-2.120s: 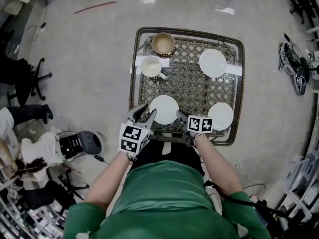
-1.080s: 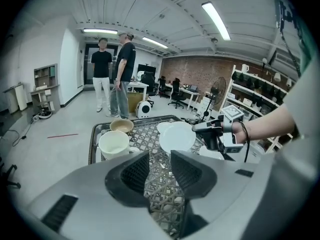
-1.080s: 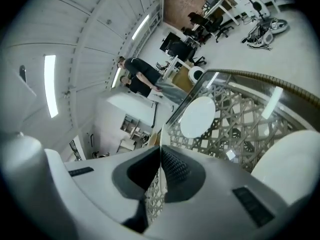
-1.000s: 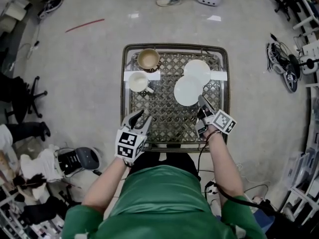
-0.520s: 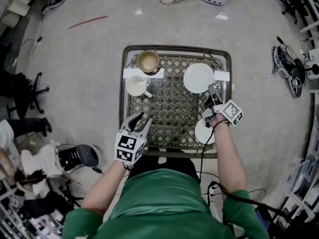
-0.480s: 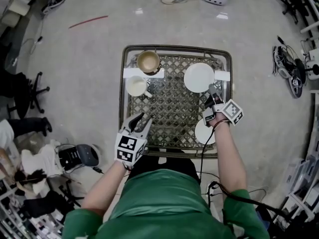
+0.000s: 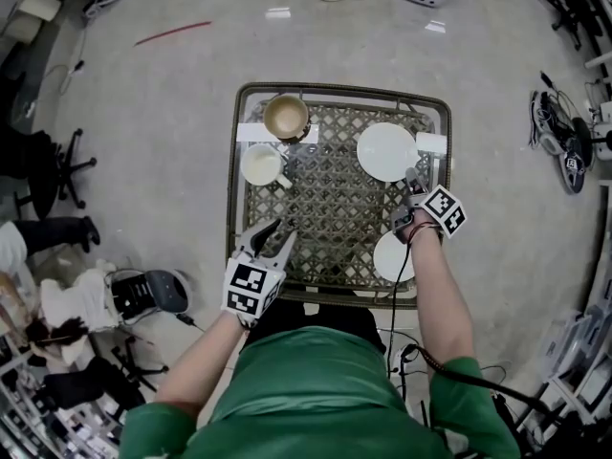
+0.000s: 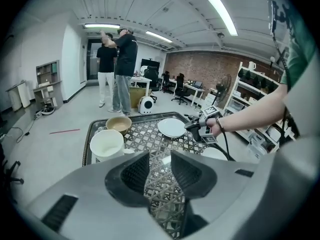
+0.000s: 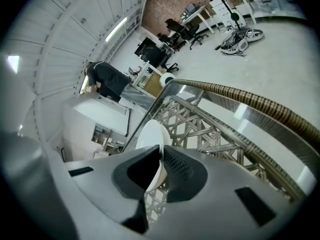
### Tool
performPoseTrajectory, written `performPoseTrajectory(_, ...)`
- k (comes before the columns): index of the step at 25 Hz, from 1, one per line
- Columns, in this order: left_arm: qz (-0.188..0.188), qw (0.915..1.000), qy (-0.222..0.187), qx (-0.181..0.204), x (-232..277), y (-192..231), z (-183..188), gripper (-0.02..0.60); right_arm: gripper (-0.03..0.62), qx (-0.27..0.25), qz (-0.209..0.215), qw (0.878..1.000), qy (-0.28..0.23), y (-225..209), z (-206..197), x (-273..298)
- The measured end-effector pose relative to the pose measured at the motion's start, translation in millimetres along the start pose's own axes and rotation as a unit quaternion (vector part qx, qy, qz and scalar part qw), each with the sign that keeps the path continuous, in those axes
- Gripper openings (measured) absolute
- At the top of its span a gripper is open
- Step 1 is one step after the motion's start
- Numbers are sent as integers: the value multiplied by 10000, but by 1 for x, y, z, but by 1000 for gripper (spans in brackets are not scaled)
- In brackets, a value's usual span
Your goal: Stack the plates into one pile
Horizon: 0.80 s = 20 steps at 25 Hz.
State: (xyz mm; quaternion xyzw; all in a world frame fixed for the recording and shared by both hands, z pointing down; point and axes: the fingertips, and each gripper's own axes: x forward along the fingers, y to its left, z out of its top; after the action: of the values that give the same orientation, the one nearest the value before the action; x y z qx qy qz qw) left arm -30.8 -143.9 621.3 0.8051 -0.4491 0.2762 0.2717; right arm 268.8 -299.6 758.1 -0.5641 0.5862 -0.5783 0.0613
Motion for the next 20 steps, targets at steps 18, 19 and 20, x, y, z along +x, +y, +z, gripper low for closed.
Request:
performPoseTrajectory(18, -241, 9996, -82, 157, -2, -3, 5, 144, 207, -1278, -598, 9900, 16, 7, 5, -36)
performPoseTrajectory(19, -289, 9993, -106, 196, -1, -5, 7, 144, 206, -1205, -622, 9908, -13, 3, 2, -47)
performPoseTrajectory(20, -333, 9991, -129, 238, -1, -7, 8, 144, 206, -1114, -646, 9917, -35, -2, -3, -58)
